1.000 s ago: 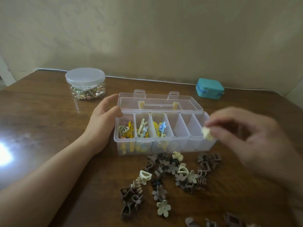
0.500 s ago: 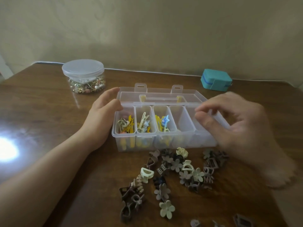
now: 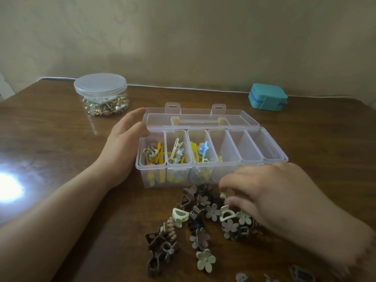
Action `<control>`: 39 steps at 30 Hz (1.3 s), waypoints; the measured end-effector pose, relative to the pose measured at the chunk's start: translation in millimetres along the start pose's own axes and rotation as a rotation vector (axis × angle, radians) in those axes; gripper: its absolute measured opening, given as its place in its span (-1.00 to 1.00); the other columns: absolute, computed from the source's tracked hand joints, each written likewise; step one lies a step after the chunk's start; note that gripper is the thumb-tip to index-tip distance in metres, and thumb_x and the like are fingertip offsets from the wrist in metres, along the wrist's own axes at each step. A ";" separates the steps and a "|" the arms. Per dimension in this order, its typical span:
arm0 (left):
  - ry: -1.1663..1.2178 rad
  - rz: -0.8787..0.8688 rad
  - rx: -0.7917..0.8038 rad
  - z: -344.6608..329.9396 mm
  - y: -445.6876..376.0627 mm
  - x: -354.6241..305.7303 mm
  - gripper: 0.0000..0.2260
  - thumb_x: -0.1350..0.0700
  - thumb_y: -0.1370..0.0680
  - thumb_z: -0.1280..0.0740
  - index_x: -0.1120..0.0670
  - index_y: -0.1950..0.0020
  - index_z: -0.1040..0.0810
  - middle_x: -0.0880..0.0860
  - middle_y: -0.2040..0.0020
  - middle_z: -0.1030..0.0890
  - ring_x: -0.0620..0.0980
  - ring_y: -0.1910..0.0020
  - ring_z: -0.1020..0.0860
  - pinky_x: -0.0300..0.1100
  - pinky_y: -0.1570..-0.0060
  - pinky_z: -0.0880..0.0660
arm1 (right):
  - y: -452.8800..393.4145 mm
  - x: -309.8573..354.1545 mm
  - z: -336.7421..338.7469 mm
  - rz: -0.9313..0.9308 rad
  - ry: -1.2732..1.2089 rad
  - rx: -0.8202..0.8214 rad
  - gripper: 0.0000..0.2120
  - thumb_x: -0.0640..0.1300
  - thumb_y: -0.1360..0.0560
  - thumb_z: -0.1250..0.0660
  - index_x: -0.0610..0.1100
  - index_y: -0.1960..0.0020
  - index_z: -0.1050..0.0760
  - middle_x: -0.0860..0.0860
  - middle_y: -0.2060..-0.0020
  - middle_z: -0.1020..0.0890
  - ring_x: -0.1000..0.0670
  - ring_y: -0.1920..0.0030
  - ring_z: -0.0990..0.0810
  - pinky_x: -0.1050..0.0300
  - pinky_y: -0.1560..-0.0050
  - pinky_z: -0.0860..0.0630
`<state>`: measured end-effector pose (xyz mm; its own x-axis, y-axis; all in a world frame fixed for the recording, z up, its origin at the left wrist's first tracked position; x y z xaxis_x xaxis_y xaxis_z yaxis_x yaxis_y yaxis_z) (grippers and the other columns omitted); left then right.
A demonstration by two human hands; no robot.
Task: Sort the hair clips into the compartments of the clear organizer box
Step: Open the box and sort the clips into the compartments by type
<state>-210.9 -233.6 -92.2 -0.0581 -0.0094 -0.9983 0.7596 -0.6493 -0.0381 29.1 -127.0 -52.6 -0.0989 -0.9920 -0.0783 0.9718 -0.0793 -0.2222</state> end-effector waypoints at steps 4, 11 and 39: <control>-0.023 0.012 -0.019 2.3 0.5 -0.3 -0.33 0.08 -0.30 -0.25 -0.10 -0.45 -0.45 -0.08 -0.40 -0.46 -0.02 -0.38 -0.44 -0.02 -0.30 -0.46 | 2.1 -2.2 7.0 -0.080 -0.069 0.009 -0.82 0.19 -0.40 -0.26 0.15 0.12 -0.56 0.24 0.36 -0.59 0.20 0.39 -0.55 0.21 0.45 -0.53; 0.001 -0.008 -0.008 -0.4 0.5 -1.3 -0.42 0.16 -0.43 -0.25 -0.05 -0.47 -0.43 -0.14 -0.26 -0.50 -0.20 -0.18 -0.50 -0.24 -0.02 -0.47 | -7.5 -10.6 28.3 -0.185 -0.441 -0.363 -0.79 0.08 -0.46 -0.32 0.05 -0.05 -0.58 0.41 0.33 -0.45 0.10 0.47 -0.48 0.40 0.49 -0.34; 0.014 0.027 0.019 2.1 -0.5 -0.3 -0.32 0.11 -0.31 -0.25 -0.06 -0.47 -0.43 -0.13 -0.25 -0.53 -0.08 -0.26 -0.54 -0.03 -0.26 -0.51 | -18.0 -15.1 22.6 -0.213 -0.418 -0.413 -0.93 -0.01 -0.48 -0.39 0.11 0.04 -0.56 0.39 0.35 -0.47 0.12 0.40 -0.50 0.40 0.45 -0.38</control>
<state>-212.6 -234.9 -91.7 -0.0286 -0.0159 -0.9995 0.7482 -0.6634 -0.0109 17.9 -112.9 -25.4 -0.1077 -0.9198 0.3774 0.7687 -0.3178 -0.5551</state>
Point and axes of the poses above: each hand's wrist, its own y-axis away from the middle knuckle, its own z-axis out of the back of the hand, x = y × z, the point moved 2 cm from there along -y, towards the middle knuckle
